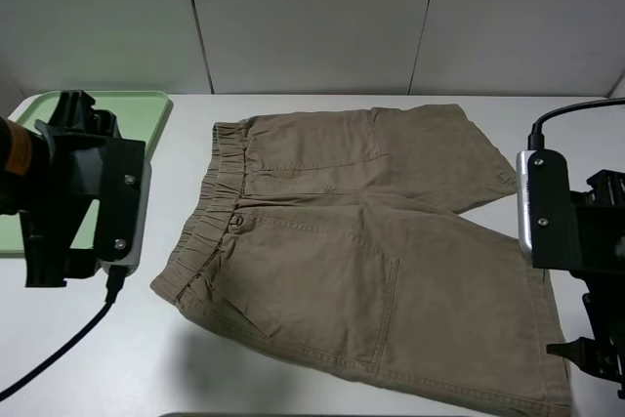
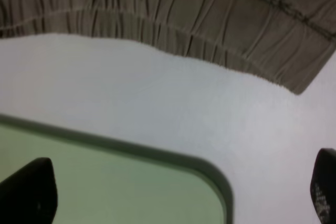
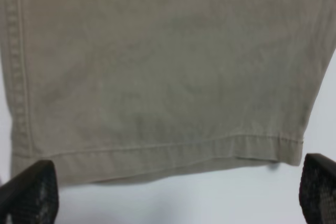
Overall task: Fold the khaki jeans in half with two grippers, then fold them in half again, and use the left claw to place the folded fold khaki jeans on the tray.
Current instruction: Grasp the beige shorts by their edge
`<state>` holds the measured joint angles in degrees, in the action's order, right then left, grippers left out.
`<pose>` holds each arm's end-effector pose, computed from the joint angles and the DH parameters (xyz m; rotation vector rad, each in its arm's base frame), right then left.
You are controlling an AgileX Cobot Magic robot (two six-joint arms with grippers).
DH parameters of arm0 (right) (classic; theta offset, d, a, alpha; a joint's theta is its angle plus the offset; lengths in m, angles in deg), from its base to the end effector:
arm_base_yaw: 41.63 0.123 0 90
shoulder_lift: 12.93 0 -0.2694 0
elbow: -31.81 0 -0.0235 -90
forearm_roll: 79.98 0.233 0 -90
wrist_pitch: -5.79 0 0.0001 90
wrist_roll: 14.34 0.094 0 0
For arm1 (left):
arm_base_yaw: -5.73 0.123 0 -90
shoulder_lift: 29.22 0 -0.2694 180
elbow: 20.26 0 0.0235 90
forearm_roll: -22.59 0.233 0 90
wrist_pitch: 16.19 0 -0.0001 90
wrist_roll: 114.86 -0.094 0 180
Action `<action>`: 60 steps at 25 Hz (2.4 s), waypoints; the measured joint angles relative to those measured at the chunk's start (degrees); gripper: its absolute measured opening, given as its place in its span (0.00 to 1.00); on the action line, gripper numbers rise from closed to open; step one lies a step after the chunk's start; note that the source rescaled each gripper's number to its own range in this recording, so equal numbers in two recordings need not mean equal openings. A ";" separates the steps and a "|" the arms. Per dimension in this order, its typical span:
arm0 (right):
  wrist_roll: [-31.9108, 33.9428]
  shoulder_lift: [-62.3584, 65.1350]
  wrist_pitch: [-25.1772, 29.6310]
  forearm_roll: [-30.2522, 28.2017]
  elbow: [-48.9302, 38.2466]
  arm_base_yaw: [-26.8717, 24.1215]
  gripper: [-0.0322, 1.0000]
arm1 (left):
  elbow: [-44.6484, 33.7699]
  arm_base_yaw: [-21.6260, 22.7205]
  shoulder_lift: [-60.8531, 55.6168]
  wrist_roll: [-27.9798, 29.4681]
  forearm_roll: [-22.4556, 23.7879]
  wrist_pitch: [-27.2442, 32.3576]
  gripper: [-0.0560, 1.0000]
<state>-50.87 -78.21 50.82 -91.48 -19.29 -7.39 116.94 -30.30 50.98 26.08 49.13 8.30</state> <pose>0.1207 0.0661 0.1973 -1.7615 2.1916 -0.2418 0.1842 -0.1124 0.2054 1.9076 1.7123 0.4234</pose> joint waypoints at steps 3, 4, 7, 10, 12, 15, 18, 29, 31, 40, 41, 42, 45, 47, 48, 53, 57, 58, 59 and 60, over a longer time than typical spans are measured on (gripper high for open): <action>-0.10 0.00 -3.57 -0.57 -1.08 0.00 1.00 | 0.00 0.00 4.08 0.00 0.00 -2.34 1.00; -0.10 0.00 -4.69 -0.61 -1.14 0.00 1.00 | 0.00 0.00 5.39 0.00 0.00 -3.07 1.00; -0.19 0.00 -7.59 -0.61 -1.61 0.00 1.00 | 0.01 0.00 8.72 -0.13 0.00 -4.90 1.00; -0.19 0.00 -9.83 -0.73 -4.06 0.00 1.00 | 0.01 0.00 11.62 -0.13 0.00 -5.93 1.00; -0.75 0.00 -10.74 -1.47 -6.00 0.00 1.00 | 0.01 0.00 13.25 -0.13 0.00 -6.32 1.00; -1.27 0.00 -11.75 -2.01 -7.52 0.00 1.00 | 0.06 0.00 15.26 -0.13 0.00 -7.55 1.00; -1.32 0.00 -11.74 -2.09 -7.98 0.00 1.00 | 0.06 0.00 17.28 -0.08 0.00 -8.43 1.00; -2.15 -4.12 -13.11 -2.09 -10.16 0.00 1.00 | 0.06 0.00 19.49 0.03 -0.25 -12.99 1.00; -2.15 -6.15 -14.78 -2.09 -10.16 0.00 1.00 | 0.06 0.00 19.49 0.03 -0.25 -13.38 1.00; -2.03 -15.27 -22.08 -1.47 -10.18 0.00 1.00 | -0.34 0.00 19.49 0.05 -0.52 -15.34 1.00; -1.77 -16.38 -22.84 -1.44 -10.22 0.00 1.00 | -0.34 0.00 19.49 0.11 -0.52 -15.64 1.00; -1.39 -17.12 -23.49 -1.31 -10.28 0.00 1.00 | -0.49 0.00 19.49 0.24 -0.52 -16.00 1.00; -0.78 -19.36 -24.30 -1.25 -10.28 0.00 1.00 | -2.43 0.00 19.49 0.23 -0.52 -18.25 1.00; -0.63 -20.37 -25.10 -1.25 -10.28 0.00 1.00 | -3.74 0.00 19.49 0.23 -0.52 -21.06 1.00; -0.63 -20.59 -25.46 -1.25 -10.28 0.00 1.00 | -4.26 0.00 19.49 0.23 -0.52 -22.41 1.00; -0.11 -20.61 -25.86 -0.72 -10.28 0.00 1.00 | -4.89 0.00 19.49 0.23 -0.52 -23.98 1.00; 0.00 -20.61 -25.86 -0.02 -10.28 0.00 1.00 | -4.89 0.00 19.49 0.27 -0.52 -23.98 1.00; 0.00 -20.61 -25.86 0.03 -10.28 0.00 1.00 | -4.89 0.00 19.49 0.27 -0.52 -23.98 1.00; 0.00 -20.61 -25.86 0.03 -10.28 0.00 1.00 | -4.89 0.00 19.49 0.27 -0.52 -23.93 1.00; 0.00 -20.61 -25.80 0.04 -10.28 0.00 1.00 | -4.89 0.00 19.49 0.27 -0.52 -23.87 1.00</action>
<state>-50.86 -98.82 25.02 -91.45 -29.57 -7.39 112.05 -30.30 70.48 26.36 48.61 -15.56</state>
